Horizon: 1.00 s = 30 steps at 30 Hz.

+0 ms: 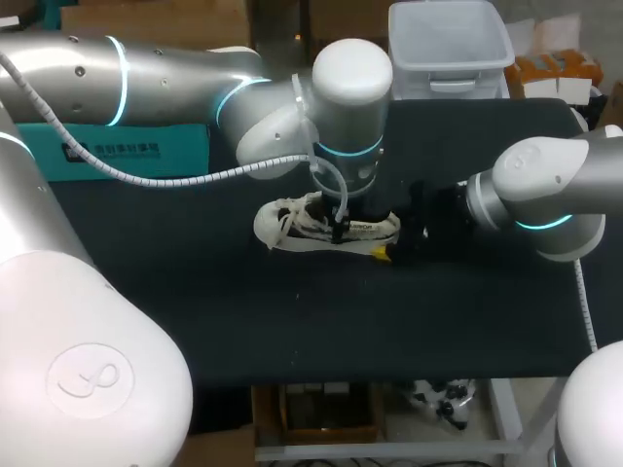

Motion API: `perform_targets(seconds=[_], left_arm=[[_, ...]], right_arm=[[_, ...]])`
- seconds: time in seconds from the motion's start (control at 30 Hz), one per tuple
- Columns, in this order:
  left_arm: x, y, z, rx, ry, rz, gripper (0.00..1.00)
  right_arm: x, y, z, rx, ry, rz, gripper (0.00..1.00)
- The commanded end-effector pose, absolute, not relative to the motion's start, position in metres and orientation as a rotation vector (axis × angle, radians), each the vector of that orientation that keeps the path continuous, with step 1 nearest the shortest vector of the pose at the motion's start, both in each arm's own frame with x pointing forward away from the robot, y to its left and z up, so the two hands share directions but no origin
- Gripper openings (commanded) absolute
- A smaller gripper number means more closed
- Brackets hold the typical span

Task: Open the shoe tongue, take the insole out of the shoe, put the insole back into the shoe, and pack the shoe into the shoebox

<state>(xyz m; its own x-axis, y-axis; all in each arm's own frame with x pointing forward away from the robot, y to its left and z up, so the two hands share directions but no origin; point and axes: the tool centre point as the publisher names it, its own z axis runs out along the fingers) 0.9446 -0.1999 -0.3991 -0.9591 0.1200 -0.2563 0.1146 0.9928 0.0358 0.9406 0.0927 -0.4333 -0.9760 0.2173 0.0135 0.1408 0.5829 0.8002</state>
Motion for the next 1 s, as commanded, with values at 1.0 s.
perform_targets(seconds=[1.0], left_arm=[[1.042, -0.215, -0.516, 0.118, 2.682, -0.074, 0.00]], right_arm=[[0.939, 0.095, -0.443, 0.305, 2.715, 1.365, 0.00]])
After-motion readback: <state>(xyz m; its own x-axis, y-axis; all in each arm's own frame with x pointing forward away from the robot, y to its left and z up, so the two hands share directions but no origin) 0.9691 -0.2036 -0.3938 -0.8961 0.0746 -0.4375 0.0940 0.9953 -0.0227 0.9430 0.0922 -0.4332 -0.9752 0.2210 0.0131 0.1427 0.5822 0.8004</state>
